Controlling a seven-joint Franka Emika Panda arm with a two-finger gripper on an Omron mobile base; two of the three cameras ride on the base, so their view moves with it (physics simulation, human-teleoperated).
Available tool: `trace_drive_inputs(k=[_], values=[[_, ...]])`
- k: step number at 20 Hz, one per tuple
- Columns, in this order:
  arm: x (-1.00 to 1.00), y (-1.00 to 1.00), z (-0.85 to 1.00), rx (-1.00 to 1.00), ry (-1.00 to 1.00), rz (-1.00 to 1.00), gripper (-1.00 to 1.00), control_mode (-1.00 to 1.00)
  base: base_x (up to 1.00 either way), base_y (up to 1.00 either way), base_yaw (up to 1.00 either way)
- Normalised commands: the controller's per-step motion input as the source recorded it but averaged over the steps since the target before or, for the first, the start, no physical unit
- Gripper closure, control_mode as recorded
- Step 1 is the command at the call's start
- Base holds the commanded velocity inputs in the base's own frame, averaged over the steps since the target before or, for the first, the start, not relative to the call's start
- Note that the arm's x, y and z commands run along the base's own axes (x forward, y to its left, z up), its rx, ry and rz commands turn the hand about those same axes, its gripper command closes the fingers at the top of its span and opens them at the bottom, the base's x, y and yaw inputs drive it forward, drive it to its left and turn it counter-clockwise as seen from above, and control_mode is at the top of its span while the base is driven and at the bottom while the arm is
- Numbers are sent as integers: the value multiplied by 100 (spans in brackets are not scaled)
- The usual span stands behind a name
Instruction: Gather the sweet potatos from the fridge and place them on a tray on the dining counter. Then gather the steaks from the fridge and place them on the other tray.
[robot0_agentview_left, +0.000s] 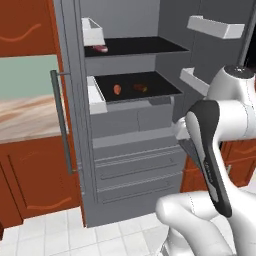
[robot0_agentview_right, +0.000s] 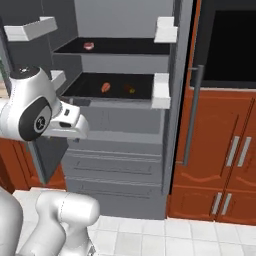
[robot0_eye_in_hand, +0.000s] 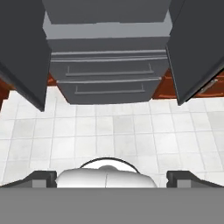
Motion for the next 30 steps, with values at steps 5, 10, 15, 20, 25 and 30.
trace_drive_inputs(k=[5,10,15,20,25,30], values=[[0,0,0,0,0,0,-100,100,50,-18,12],[0,0,0,0,0,0,-100,100,46,-5,17],[0,0,0,0,0,0,-100,100,82,-17,18],[0,0,0,0,0,0,-100,100,68,-6,5],[0,0,0,0,0,0,-100,100,34,-16,0],[0,0,0,0,0,0,-100,100,37,-18,0]])
